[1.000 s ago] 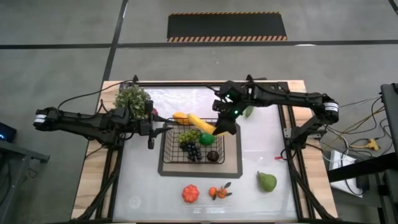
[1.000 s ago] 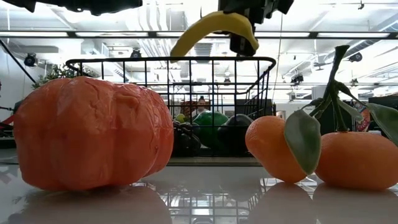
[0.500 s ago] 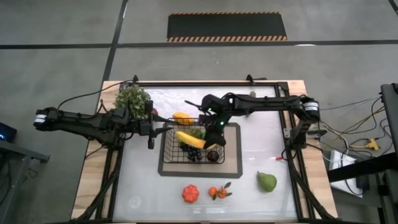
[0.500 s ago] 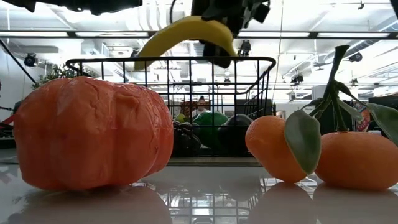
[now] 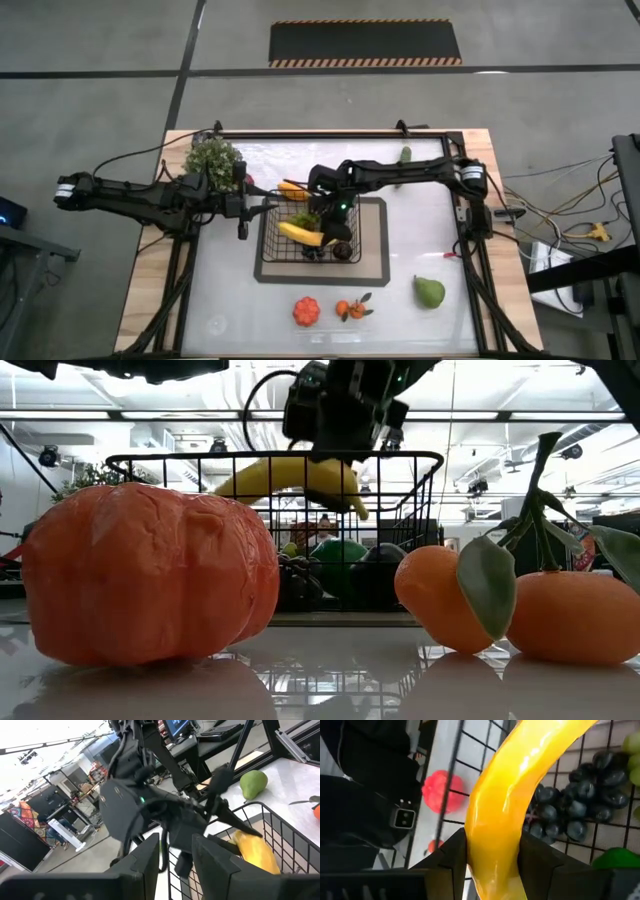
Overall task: Build produce basket
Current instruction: Put the yellow banana into the black wire basket, then put the green cucumber into the black wire basket
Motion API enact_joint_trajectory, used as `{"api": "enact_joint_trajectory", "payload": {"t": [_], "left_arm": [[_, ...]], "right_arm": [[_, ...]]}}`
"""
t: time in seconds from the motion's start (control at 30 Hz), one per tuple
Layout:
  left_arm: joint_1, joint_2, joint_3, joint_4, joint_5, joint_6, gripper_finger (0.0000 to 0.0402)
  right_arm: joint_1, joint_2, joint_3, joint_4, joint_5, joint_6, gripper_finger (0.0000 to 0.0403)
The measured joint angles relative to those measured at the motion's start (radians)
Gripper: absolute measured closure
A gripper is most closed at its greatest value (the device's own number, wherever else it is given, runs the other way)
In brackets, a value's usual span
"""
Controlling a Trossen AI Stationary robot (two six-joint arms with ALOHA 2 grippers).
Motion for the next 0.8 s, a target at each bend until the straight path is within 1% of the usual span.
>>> {"api": "enact_joint_trajectory", "payload": {"t": [0.13,0.23,0.33,0.6,0.73,0.8], "left_arm": [[0.0,0.001,0.0,-0.001,0.0,0.0,0.0303],[0.0,0.001,0.0,0.0,0.0,0.0,0.0303],[0.0,0.001,0.0,0.0,0.0,0.0,0.0303],[0.0,0.001,0.0,-0.002,0.0,0.0,0.0303],[0.0,0.001,0.0,-0.002,0.0,0.0,0.0303],[0.0,0.002,0.0,-0.002,0.0,0.0,0.0303]], "right_arm": [[0.0,0.022,0.001,0.004,0.0,-0.007,0.0272],[0.0,0.041,0.003,0.003,0.001,-0.007,0.0262],[0.0,0.052,0.006,0.004,0.001,-0.015,0.0242],[0.0,0.048,0.007,0.003,0.004,-0.022,0.0169],[0.0,0.033,0.01,0.0,0.007,-0.019,0.0149],[0.0,0.018,0.01,-0.003,0.028,-0.02,0.0144]]}}
